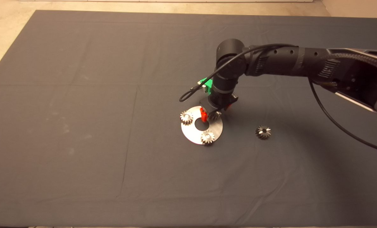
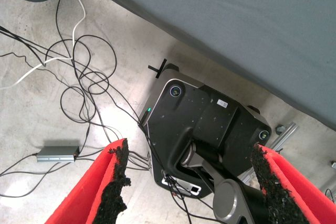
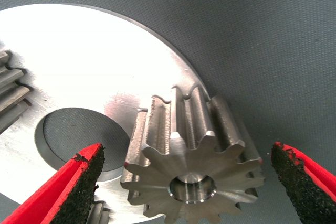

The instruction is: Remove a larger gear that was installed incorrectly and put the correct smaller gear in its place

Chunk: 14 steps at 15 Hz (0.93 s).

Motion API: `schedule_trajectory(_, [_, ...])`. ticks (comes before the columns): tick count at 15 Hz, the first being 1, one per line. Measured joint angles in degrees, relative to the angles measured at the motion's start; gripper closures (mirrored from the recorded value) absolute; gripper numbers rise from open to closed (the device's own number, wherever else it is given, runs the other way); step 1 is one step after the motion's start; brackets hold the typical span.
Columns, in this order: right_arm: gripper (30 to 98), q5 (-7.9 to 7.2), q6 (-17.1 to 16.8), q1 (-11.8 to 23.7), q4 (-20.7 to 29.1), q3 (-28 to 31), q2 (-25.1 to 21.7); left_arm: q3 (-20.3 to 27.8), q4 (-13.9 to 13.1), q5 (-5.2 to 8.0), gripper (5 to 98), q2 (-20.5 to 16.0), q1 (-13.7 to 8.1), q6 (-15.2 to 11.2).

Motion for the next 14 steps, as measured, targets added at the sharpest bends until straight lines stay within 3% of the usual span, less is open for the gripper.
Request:
schedule_trajectory(9, [47.8, 0.00, 0.0, 0.0, -1.1, 0.4, 0.0, 0.0, 0.0, 0.00, 44.4, -1.0, 0.0, 0.0])
schedule_trajectory(14, [60.5, 0.00, 0.1, 0.0, -6.8, 3.0, 0.0, 0.0, 0.0, 0.02, 44.4, -1.8, 0.0, 0.2])
